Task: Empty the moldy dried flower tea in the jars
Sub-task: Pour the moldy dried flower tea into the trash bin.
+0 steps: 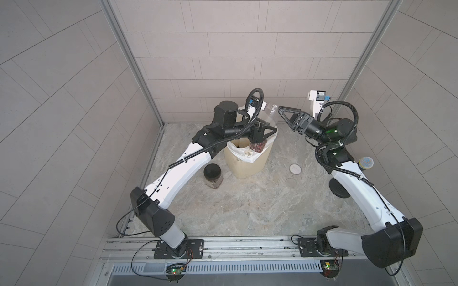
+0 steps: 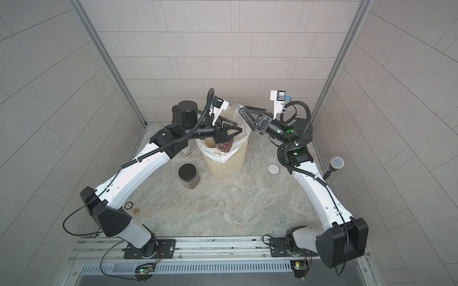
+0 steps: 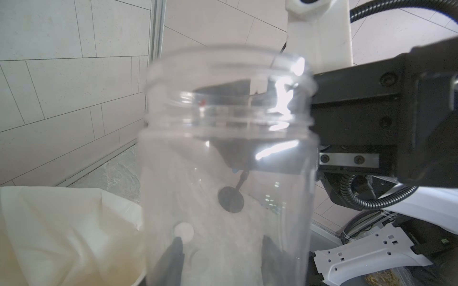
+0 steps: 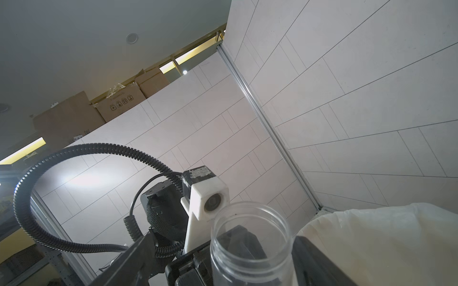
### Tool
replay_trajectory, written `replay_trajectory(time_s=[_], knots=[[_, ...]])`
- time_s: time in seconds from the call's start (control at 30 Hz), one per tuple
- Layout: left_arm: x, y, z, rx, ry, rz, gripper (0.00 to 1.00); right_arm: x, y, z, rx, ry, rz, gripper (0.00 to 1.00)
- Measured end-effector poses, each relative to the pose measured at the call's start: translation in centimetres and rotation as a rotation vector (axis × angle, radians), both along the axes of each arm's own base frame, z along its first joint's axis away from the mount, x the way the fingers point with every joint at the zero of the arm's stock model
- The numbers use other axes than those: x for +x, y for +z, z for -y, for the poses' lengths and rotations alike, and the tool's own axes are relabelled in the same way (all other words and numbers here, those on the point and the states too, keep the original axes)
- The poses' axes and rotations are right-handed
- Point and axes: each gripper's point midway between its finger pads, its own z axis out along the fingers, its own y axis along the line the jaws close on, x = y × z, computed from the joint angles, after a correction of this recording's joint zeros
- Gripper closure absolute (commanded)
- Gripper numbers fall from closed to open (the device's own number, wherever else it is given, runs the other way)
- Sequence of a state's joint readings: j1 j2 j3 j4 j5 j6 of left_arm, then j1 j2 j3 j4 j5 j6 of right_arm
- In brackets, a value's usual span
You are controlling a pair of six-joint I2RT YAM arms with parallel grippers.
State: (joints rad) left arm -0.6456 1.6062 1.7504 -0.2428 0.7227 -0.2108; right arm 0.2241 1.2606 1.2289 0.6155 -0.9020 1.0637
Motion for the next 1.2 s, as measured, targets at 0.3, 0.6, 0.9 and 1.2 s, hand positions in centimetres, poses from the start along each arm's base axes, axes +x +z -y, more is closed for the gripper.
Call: replay_trajectory(time_s=[0.3,0.6,0.9,1.2], knots=[[-0.2,0.0,0.2,-0.009,-0.035,0.001,0.56,0.8,-2.8,-1.5,-0.1,0.013,-0.08,0.13],[-0.7,0.2,0.2,-0.021,-0.076,0.001,0.56,1.1,-3.3,-2.6,-0.118,0.05,-0.085,0.36],[-0.3,0.1,-0.2,-0.021,-0.069,-0.007,0.34,1.3,-3.1,-3.1,-0.103,0.09,-0.069,0.52],[1.5,1.1,-1.8,-0.083,-0.01,-0.015,0.2,2.7,-2.5,-1.9,-0.163,0.022,-0.084,0.53]])
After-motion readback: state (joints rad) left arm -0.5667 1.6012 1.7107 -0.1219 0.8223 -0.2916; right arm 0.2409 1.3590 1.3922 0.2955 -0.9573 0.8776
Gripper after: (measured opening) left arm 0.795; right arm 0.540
